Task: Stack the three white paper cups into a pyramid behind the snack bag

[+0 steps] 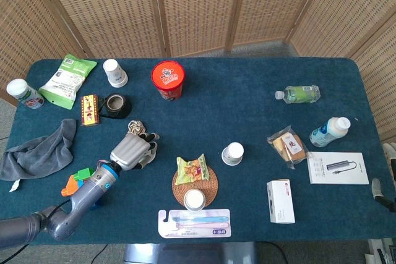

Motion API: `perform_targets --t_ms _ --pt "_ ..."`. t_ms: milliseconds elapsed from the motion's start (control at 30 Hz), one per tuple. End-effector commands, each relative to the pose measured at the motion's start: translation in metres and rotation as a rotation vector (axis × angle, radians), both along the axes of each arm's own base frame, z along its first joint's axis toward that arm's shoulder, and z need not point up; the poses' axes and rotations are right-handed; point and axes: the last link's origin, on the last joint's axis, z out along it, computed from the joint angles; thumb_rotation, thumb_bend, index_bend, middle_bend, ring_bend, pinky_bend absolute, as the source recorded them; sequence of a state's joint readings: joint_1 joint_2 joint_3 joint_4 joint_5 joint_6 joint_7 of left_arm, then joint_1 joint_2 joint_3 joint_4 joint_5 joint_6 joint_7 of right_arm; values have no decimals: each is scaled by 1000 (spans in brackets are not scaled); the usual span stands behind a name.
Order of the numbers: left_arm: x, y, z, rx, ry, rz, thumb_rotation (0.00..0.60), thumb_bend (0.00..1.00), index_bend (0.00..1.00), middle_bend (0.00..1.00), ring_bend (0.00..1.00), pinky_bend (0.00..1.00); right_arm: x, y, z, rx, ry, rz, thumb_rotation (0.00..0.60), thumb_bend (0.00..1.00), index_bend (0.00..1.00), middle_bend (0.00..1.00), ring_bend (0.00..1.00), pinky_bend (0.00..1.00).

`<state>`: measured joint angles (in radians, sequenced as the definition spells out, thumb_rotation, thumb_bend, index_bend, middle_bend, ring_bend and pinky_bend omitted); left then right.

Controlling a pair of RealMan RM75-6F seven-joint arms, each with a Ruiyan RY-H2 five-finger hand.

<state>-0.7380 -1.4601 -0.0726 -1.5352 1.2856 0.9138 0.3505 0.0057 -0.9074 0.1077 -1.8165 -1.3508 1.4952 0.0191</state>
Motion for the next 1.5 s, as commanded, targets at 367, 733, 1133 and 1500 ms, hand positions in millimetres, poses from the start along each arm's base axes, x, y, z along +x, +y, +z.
perform_targets --t_ms 367,733,1133,1500 --pt "16 16 2 17 -86 29 600 540 507 261 335 675 -2 0 0 0 -4 3 600 533 0 0 0 0" --pt "57 31 -9 16 -171 -15 600 541 506 259 335 675 9 2 -4 32 -14 46 600 532 0 0 0 0" --pt "105 42 -44 -15 -203 -92 600 540 501 251 330 669 16 7 -4 38 -12 55 600 535 0 0 0 0" --pt "128 43 -72 -48 -210 -121 600 539 500 249 328 665 19 11 -3 33 -14 54 600 532 0 0 0 0"
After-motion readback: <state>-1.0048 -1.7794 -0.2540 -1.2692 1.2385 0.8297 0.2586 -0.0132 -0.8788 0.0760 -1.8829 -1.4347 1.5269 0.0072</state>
